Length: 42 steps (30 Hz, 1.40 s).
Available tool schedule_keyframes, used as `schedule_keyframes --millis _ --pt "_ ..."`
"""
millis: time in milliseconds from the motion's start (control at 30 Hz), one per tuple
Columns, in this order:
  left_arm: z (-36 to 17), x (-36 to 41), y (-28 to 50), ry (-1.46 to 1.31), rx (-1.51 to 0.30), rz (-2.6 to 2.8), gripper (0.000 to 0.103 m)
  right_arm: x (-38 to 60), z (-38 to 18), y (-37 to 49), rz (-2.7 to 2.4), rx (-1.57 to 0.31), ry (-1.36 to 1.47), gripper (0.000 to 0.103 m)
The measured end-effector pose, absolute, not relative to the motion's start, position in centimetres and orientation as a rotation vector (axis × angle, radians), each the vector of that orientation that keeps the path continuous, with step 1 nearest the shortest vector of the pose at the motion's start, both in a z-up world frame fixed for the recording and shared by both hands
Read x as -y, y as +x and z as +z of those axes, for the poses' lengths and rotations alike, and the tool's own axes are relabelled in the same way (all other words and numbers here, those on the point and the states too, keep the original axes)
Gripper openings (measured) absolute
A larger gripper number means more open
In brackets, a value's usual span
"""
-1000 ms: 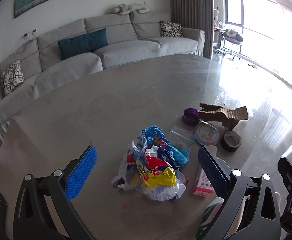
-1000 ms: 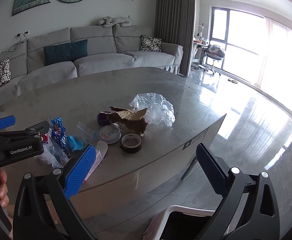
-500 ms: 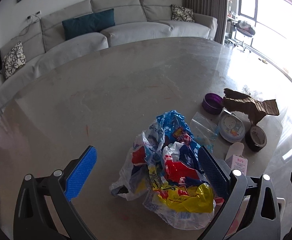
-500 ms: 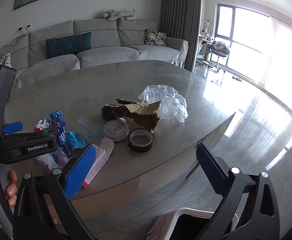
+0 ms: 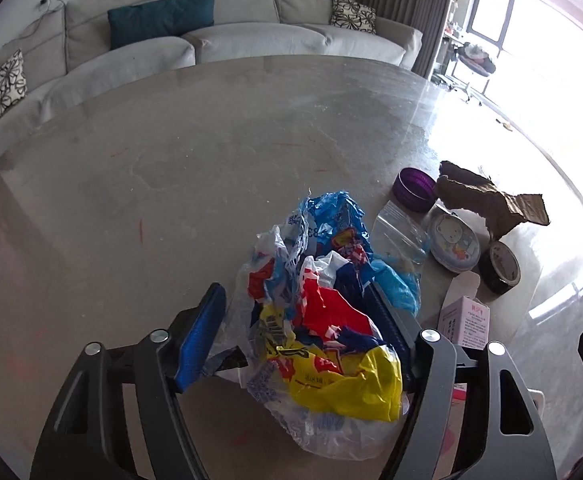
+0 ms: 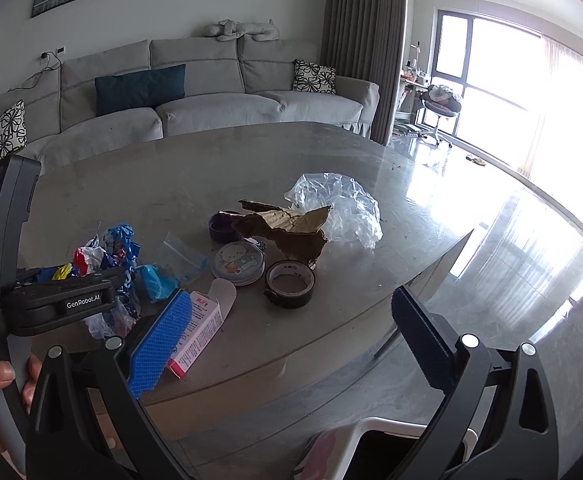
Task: Collect trash
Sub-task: 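Grasp the plastic wrapper bundle with the left gripper and lift it, then grasp the pink-and-white box with the right gripper while the left holds the wrapper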
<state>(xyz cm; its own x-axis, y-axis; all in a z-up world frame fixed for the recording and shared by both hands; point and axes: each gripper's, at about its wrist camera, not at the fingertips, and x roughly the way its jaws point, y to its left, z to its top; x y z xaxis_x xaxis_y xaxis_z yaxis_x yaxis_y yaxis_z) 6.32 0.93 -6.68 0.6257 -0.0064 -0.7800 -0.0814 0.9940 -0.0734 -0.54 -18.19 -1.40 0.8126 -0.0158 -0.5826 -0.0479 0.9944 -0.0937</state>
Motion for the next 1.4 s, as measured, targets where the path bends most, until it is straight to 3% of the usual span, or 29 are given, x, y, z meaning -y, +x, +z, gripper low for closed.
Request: schedule_keyframes --millis 200,333,1033,1400 --pt "-6.0 -1.1 5.6 -0.114 -0.872 0.011 0.036 17.7 -1.2 -0.8 0.026 -0.615 -0.110 0.100" --pt "-4.5 -1.2 5.0 -0.083 -0.828 0.032 0.027 17.3 -1.3 -0.9 0.032 -0.615 -0.114 0.100" --pt "3.0 -3.6 0.7 0.011 -0.674 0.066 0.025 15.2 -0.1 -1.3 0.056 -0.590 -0.111 0.100" --pt "3.2 -5.4 -0.3 0.046 -0.665 0.100 0.025 12.7 -4.1 0.8 0.032 -0.627 -0.098 0.100"
